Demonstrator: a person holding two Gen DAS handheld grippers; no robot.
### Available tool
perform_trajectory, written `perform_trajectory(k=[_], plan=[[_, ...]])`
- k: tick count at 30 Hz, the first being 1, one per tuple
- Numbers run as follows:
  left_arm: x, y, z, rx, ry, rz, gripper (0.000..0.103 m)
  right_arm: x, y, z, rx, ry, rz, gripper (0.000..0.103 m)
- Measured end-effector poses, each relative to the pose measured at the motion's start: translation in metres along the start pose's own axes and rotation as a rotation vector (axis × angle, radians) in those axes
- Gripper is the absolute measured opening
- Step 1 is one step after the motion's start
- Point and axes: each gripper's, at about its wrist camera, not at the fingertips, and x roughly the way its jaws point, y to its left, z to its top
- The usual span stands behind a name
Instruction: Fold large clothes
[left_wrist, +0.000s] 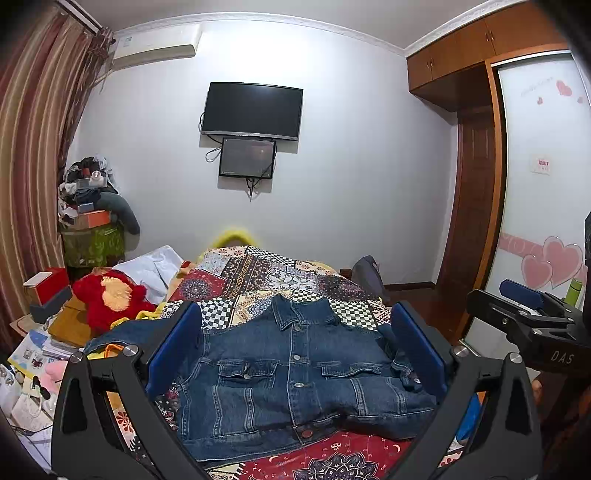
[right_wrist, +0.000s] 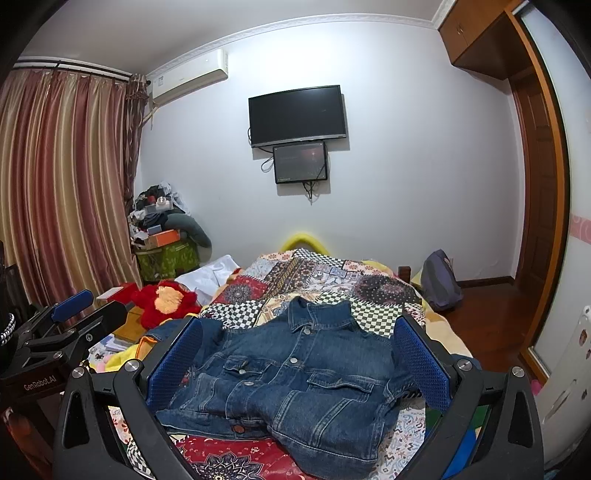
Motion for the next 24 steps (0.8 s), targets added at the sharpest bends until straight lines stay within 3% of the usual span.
perform_trajectory(k=[24], plan=[[0.0039, -0.0006, -0.001, -0.007, 0.009, -0.004, 0.103, 0.0013, -0.0016, 0.0073, 0.0, 0.01, -0.001, 0.103]])
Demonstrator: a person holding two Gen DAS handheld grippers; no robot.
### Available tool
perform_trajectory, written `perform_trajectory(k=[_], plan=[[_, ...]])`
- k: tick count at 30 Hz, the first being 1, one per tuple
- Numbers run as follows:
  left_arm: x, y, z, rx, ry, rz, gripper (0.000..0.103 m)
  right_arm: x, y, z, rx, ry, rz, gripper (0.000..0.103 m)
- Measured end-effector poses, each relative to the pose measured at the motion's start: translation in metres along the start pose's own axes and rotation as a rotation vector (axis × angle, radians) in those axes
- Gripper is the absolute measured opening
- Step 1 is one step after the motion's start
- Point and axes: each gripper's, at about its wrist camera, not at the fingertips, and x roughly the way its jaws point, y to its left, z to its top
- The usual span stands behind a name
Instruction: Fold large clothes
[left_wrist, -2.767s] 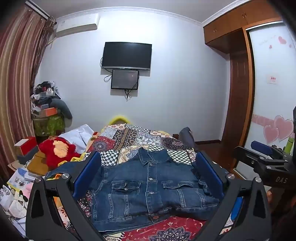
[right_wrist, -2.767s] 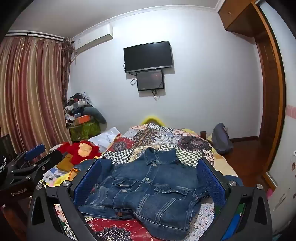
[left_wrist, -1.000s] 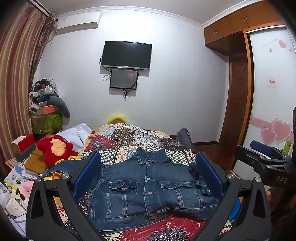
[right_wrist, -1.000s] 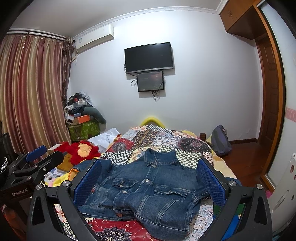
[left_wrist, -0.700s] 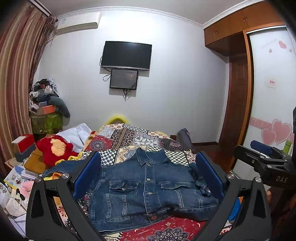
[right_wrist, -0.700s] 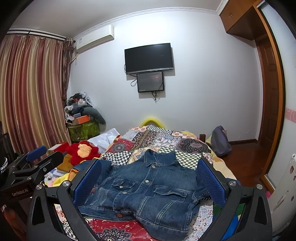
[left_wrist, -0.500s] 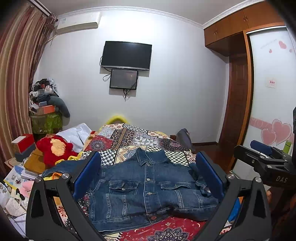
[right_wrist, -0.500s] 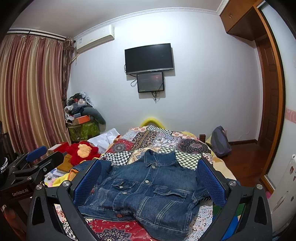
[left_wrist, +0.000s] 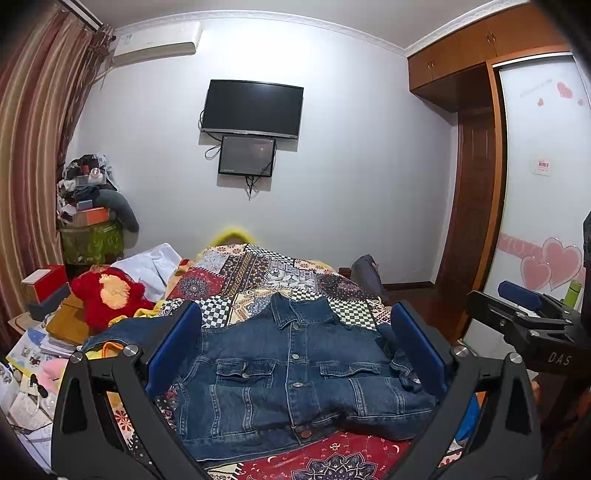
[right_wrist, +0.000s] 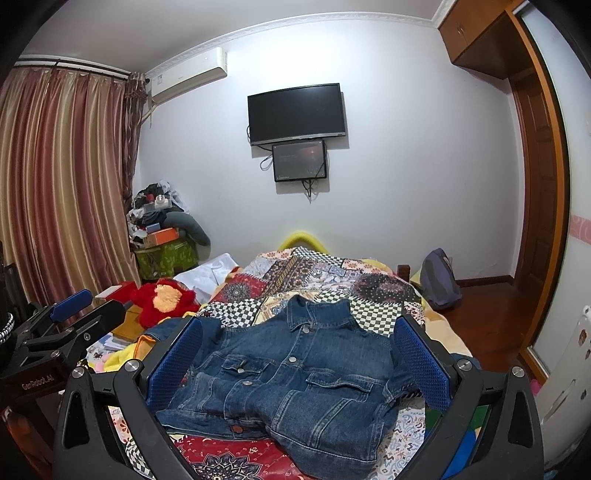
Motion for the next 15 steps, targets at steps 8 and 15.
perform_trajectory(k=[8, 15], plan=[[0.012, 0.007, -0.003, -0.006, 0.018, 0.005, 0.103, 0.015, 0.001, -0.006, -0.004, 0.026, -0.001, 0.103], [0.037, 0.024, -0.006, -0.016, 0.059, 0.017, 0.103, 0.047, 0.003, -0.012, -0.001, 0.074, -0.004, 0.103]])
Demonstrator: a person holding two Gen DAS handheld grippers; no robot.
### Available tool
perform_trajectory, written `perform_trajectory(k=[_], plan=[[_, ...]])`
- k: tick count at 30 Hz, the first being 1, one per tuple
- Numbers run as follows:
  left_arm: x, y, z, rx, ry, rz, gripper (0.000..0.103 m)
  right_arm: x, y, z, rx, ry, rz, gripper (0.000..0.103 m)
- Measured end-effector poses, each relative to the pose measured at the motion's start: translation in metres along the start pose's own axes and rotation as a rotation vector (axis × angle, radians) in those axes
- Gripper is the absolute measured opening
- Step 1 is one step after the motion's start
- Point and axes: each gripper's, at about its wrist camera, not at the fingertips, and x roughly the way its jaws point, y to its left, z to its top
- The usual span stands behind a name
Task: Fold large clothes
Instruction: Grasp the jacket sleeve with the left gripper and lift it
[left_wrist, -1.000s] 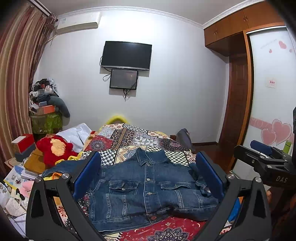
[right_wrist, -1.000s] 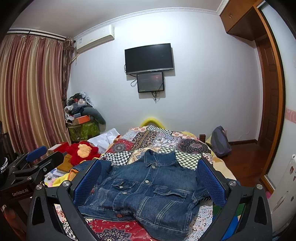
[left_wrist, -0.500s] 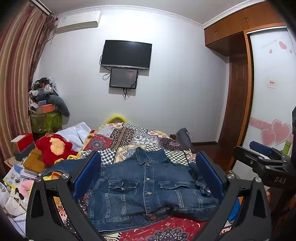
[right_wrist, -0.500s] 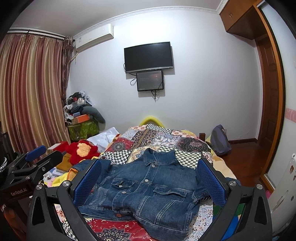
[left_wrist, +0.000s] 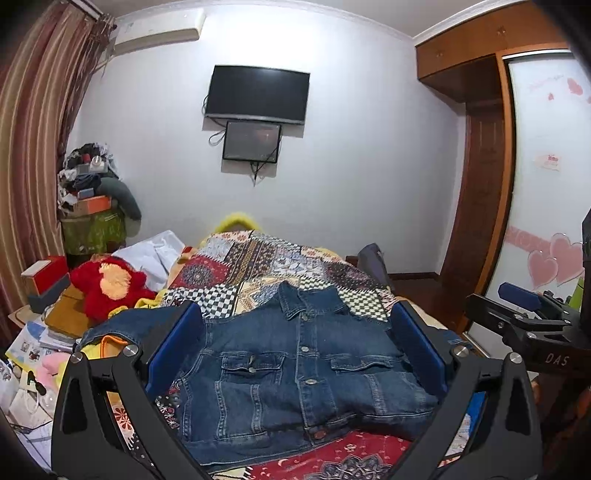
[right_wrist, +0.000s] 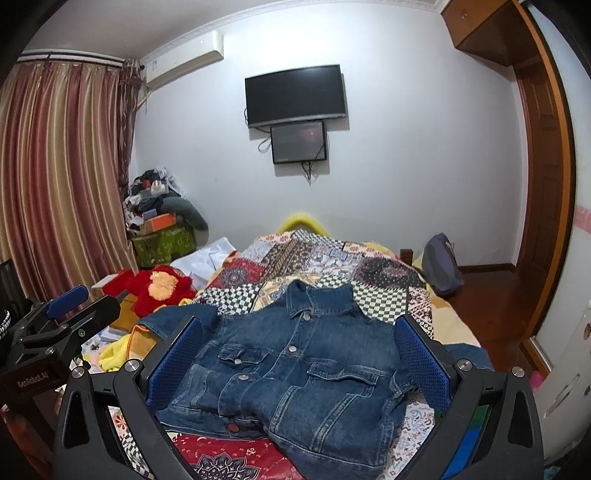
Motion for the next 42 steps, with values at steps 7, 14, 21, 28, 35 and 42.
perform_trajectory(k=[7, 14, 21, 28, 35, 42], plan=[[0.058, 0.046, -0.011, -0.071, 0.126, 0.015, 0.103, 0.057, 0.004, -0.001, 0.004, 0.071, 0.004, 0.103], [0.128, 0.129, -0.037, -0.209, 0.282, 0.137, 0.103, 0.137, 0.009, 0.001, -0.045, 0.196, -0.003, 0.103], [0.18, 0.226, -0.053, -0.327, 0.415, 0.195, 0.103, 0.212, 0.016, 0.027, -0.036, 0.312, 0.079, 0.103], [0.225, 0.295, -0.08, -0.531, 0.553, 0.125, 0.103, 0.294, 0.028, 0.036, -0.066, 0.459, 0.094, 0.103], [0.255, 0.332, -0.099, -0.729, 0.599, -0.006, 0.096, 0.371, 0.034, -0.008, -0.086, 0.685, 0.153, 0.103], [0.284, 0.343, -0.104, -0.763, 0.621, 0.01, 0.071, 0.418, 0.037, -0.052, -0.091, 0.856, 0.207, 0.103]])
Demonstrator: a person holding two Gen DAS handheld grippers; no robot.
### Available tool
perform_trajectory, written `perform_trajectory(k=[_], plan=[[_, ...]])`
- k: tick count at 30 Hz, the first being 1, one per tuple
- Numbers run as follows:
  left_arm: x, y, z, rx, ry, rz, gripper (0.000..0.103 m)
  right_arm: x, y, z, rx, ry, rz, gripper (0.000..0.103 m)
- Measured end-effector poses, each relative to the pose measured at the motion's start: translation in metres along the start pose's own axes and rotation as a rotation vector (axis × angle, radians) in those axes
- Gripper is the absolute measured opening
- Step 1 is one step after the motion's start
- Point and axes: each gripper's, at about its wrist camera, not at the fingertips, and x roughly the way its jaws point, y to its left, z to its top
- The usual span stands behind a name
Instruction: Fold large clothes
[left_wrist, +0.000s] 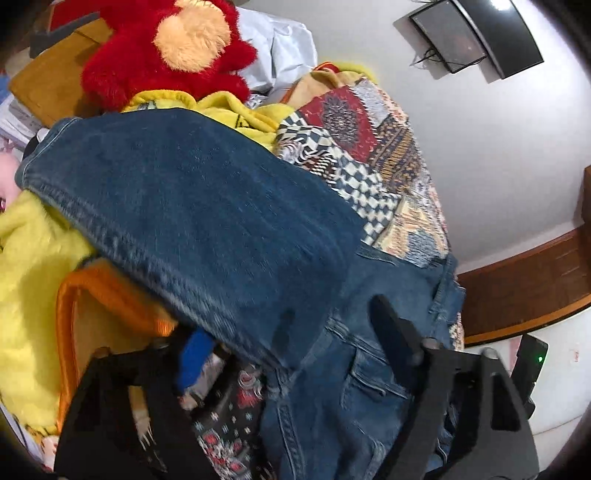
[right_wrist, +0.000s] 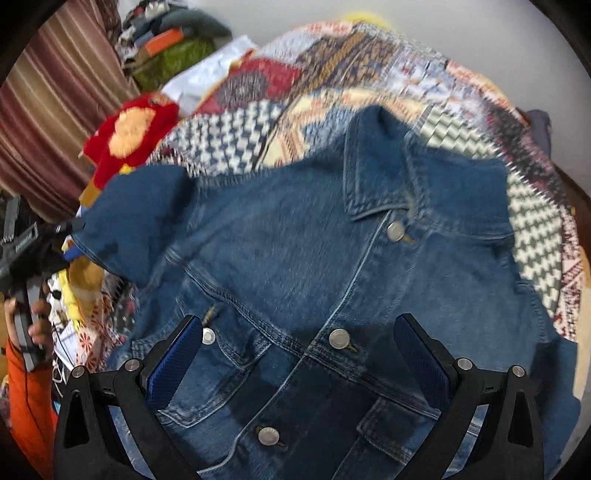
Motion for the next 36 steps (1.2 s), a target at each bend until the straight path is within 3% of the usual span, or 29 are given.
perform_trajectory(k=[1, 4, 5, 9, 11, 14, 17, 20, 22, 24, 27, 31, 34, 36], plan=[[0.002, 0.0, 0.002, 0.002, -0.004, 0.013, 0.068, 0.008, -0.001, 0.0, -0.001, 0.023, 0.013, 0.103], [0.011, -0.005, 0.009, 0.057, -0.035, 0.138, 0.038, 0.026, -0.003, -0.002, 0.005, 0.07, 0.022, 0.102], [0.013, -0.012, 0.009, 0.099, -0.058, 0.213, 0.026, 0.033, -0.004, -0.003, 0.013, 0.093, 0.036, 0.102], [0.011, -0.046, 0.004, 0.32, -0.183, 0.448, 0.018, 0.045, -0.007, -0.008, 0.035, 0.128, 0.064, 0.102], [0.006, -0.072, -0.004, 0.439, -0.251, 0.511, 0.016, 0.049, -0.008, -0.011, 0.046, 0.144, 0.073, 0.102], [-0.004, -0.103, -0.011, 0.536, -0.301, 0.467, 0.012, 0.044, -0.009, -0.014, 0.059, 0.145, 0.091, 0.102], [-0.009, -0.146, -0.029, 0.659, -0.324, 0.369, 0.011, 0.03, -0.01, -0.013, 0.065, 0.117, 0.102, 0.102], [0.002, -0.169, -0.042, 0.698, -0.263, 0.277, 0.011, 0.007, -0.011, -0.013, 0.068, 0.071, 0.108, 0.102], [0.024, -0.175, -0.051, 0.69, -0.174, 0.226, 0.011, -0.014, -0.013, -0.016, 0.075, 0.032, 0.11, 0.102], [0.048, -0.171, -0.06, 0.671, -0.099, 0.241, 0.011, -0.03, -0.017, -0.018, 0.084, 0.007, 0.114, 0.102], [0.08, -0.15, -0.066, 0.573, 0.026, 0.203, 0.011, -0.052, -0.021, -0.024, 0.092, -0.023, 0.112, 0.102], [0.094, -0.126, -0.073, 0.476, 0.114, 0.164, 0.012, -0.073, -0.034, -0.035, 0.101, -0.049, 0.1, 0.102], [0.094, -0.113, -0.07, 0.406, 0.172, 0.136, 0.022, -0.081, -0.043, -0.041, 0.118, -0.06, 0.097, 0.102], [0.086, -0.108, -0.066, 0.369, 0.178, 0.119, 0.039, -0.084, -0.048, -0.041, 0.127, -0.066, 0.099, 0.102]])
